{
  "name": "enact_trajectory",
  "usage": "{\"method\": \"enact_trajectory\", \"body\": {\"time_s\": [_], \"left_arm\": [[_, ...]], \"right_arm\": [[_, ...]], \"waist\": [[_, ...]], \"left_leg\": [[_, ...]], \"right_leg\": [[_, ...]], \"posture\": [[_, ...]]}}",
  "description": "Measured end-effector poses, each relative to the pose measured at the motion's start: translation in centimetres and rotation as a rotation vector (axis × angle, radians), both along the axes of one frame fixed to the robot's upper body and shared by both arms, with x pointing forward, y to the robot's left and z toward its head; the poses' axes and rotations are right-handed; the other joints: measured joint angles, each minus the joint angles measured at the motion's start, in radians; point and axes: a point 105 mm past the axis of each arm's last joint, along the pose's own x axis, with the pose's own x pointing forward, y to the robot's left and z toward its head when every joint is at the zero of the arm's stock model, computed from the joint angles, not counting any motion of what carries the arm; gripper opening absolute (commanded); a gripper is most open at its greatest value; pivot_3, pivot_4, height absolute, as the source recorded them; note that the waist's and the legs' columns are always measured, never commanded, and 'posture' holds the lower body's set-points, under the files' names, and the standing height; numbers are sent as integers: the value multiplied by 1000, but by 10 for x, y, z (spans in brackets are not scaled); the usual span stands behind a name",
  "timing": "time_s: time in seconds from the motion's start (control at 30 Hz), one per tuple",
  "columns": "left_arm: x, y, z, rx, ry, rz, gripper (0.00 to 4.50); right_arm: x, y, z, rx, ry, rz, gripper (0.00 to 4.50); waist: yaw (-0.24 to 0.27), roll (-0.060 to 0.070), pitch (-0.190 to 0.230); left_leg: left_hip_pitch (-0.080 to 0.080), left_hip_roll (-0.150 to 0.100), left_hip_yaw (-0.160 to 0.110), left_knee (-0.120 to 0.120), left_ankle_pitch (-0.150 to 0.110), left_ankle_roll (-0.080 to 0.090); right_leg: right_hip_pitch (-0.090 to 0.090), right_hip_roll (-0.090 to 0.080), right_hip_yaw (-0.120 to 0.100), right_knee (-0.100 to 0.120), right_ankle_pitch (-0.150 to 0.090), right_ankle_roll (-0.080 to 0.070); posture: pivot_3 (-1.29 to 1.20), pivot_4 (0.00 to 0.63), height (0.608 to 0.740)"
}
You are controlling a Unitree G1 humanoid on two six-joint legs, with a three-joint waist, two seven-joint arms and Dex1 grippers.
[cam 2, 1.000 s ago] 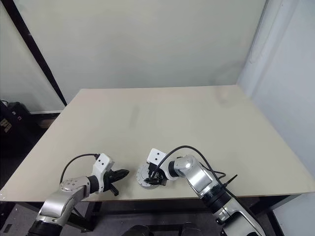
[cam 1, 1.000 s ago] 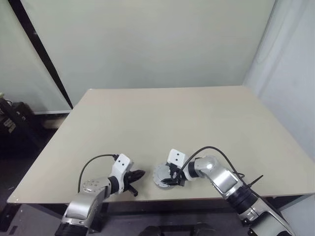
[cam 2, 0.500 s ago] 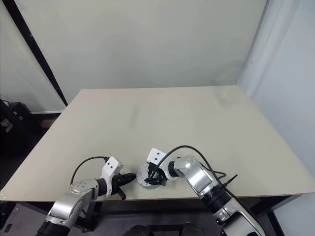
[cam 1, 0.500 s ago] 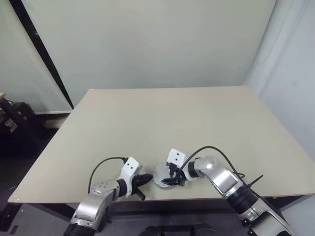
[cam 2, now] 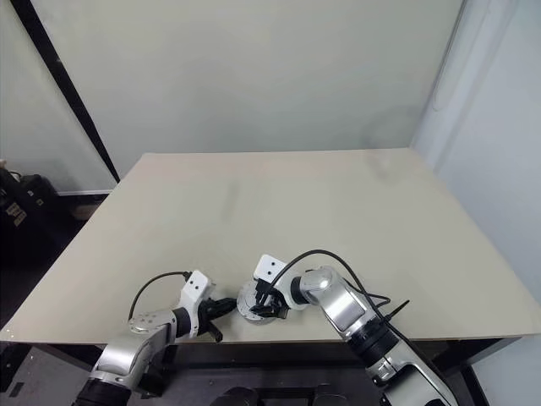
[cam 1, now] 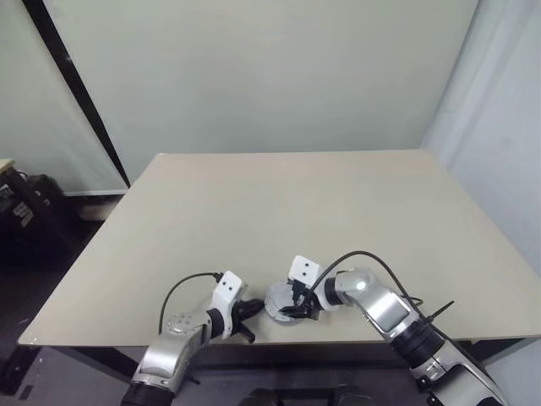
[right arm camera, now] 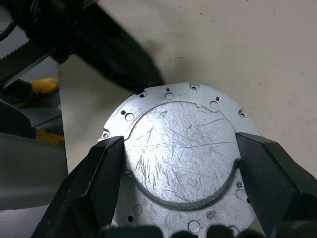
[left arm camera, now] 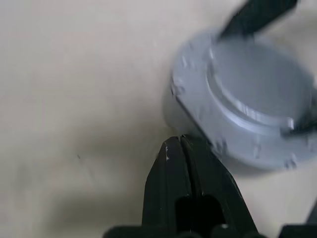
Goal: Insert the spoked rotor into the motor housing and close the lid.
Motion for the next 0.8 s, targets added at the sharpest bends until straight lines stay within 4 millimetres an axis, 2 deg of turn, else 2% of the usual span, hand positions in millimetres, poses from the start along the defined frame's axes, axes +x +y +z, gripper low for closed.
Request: {"method": "enact_trajectory", "body": {"time_s": [0.1, 0.27, 0.4, 0.8], "left_arm": [[6, 3, 9, -23, -26, 15, 0], [3, -3, 13, -70, -24, -24, 0], [-4, -12, 10, -71, -10, -71, 0], [-5, -12, 6, -26, -18, -85, 0]], "right_arm": [[0, 0, 0, 0, 0, 2, 3298], [0, 0, 0, 0, 0, 2, 3298], [0, 0, -1, -8, 3, -3, 3298], [0, -1, -2, -14, 5, -9, 3298]], "waist": [[-1, 0, 0], [-1, 0, 0], [-1, 0, 0], [0, 3, -5]], "left_leg": [[0, 0, 0, 0, 0, 0], [0, 0, 0, -1, 0, 0], [0, 0, 0, -1, 0, 0], [1, 0, 0, -1, 0, 0]], "right_leg": [[0, 0, 0, 0, 0, 0], [-1, 0, 0, 0, 0, 0], [0, 0, 0, 0, 0, 0], [0, 0, 0, 0, 0, 0]], "posture": [[0, 0, 740], [0, 0, 740], [0, 0, 740], [0, 0, 740]]}}
